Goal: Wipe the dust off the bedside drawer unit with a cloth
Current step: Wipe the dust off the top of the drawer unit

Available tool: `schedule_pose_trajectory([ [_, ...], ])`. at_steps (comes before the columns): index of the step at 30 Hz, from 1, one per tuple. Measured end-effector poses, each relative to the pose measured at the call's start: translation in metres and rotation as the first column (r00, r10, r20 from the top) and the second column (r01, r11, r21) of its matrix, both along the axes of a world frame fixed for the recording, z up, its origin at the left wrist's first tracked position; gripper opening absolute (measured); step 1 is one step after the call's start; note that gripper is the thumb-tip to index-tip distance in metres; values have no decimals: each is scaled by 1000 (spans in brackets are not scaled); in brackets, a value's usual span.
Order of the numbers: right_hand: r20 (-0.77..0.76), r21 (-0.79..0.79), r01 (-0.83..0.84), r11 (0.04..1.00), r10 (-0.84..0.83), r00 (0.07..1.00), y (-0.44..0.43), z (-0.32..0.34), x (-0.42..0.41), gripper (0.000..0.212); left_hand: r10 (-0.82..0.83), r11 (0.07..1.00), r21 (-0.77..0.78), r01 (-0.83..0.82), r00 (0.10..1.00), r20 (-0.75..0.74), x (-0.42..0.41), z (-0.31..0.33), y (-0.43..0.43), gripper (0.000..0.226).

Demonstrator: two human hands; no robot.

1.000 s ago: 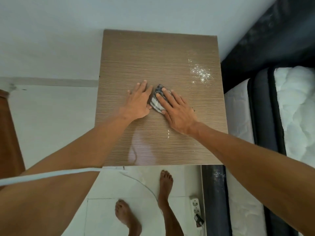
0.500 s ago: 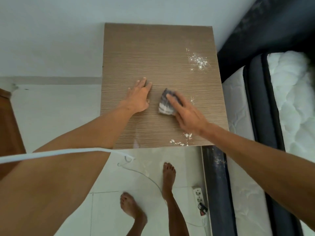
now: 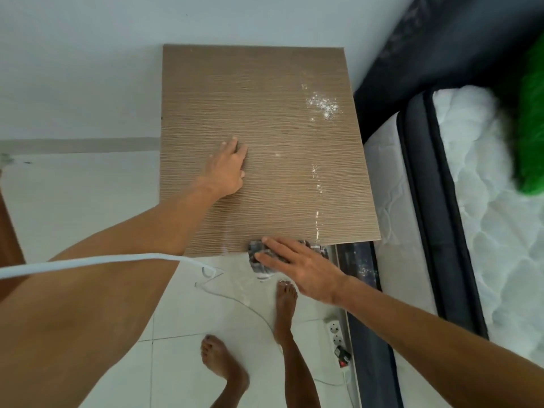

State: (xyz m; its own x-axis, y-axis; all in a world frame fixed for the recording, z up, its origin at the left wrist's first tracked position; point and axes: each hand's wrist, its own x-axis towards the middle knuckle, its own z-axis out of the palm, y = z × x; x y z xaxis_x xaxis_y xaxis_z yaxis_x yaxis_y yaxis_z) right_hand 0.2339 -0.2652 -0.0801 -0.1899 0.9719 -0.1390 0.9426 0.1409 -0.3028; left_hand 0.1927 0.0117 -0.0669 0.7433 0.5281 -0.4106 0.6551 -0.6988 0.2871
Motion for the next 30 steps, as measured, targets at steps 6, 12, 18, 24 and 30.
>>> schedule_pose_trajectory([
  [6,-63,48,208,977,-205,977,25,17,61,90,0,1000,6,0,1000,26,22,1,-14,63],
  [12,-49,130,338,932,-334,941,113,29,174,79,-19,998,58,17,999,34,78,6,-11,68],
  [18,-23,150,391,908,-392,920,203,24,269,74,12,996,89,-12,1000,7,134,-1,7,68],
  [24,13,88,407,909,-410,912,283,5,333,66,76,993,85,-76,997,5,150,-12,11,73],
  [30,156,-4,410,912,-404,901,285,-9,331,57,70,995,75,-70,998,4,151,-12,13,74],
])
